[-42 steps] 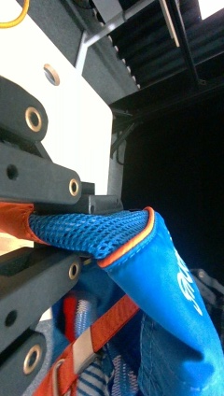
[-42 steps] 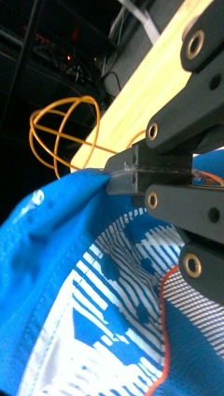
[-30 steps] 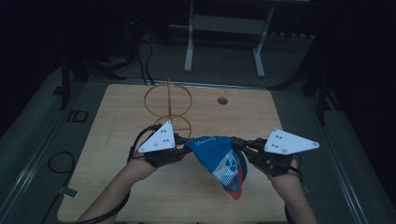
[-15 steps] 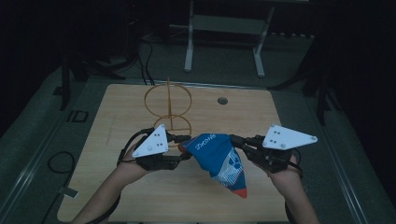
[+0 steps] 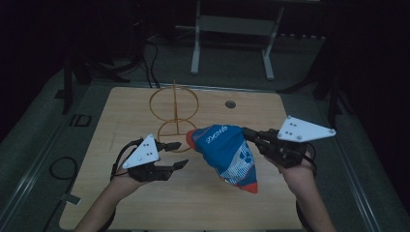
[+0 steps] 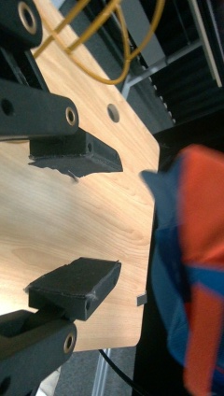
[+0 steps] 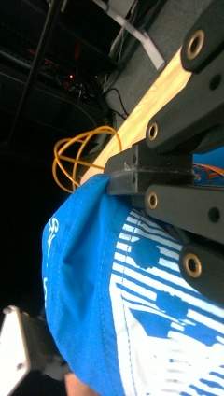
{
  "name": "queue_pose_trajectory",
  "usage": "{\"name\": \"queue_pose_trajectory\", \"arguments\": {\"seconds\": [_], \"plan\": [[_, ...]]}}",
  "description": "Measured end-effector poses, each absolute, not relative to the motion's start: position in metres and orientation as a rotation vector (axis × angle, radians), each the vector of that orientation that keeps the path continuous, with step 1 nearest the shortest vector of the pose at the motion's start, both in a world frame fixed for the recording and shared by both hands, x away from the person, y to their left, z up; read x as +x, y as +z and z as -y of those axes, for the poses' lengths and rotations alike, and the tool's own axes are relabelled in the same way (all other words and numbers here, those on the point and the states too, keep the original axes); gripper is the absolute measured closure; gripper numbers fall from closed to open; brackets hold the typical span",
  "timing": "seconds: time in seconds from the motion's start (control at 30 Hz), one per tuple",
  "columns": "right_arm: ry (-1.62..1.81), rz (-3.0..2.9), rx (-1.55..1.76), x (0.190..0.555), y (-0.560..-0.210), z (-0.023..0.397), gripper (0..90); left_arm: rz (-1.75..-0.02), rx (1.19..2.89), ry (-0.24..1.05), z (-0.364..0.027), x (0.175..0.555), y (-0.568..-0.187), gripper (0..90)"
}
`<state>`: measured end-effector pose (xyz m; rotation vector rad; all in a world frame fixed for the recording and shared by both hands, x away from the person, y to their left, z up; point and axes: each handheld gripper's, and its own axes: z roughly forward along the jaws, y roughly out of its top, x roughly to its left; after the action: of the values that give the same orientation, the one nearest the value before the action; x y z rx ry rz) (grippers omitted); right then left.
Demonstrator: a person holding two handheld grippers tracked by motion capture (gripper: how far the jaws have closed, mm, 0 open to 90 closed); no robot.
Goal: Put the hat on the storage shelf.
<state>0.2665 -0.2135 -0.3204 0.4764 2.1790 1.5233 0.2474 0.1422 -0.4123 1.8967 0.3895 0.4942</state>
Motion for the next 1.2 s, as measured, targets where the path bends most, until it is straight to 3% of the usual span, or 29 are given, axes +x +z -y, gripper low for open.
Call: {"name": "queue_pose_trajectory", "arguments": {"seconds": [0.17, 0.5, 0.83, 1.2], "plan": [[1.498, -2.153, 0.486, 0.278, -0.309, 0.206, 90.0, -0.455, 1.898, 0.460, -0.155, 0.241, -0.434, 38.1], [1.458, -2.138, 0.509, 0.313, -0.287, 0.174, 90.0, -0.652, 1.874, 0.466, -0.181, 0.227, -0.488, 1.6], [1.447, -2.128, 0.543, 0.349, -0.270, 0.133, 90.0, -0.821, 1.820, 0.602, -0.203, 0.209, -0.530, 0.6], [1.445, -2.124, 0.567, 0.384, -0.257, 0.076, 90.0, -0.882, 1.783, 0.623, -0.216, 0.207, -0.548, 0.7]]}}
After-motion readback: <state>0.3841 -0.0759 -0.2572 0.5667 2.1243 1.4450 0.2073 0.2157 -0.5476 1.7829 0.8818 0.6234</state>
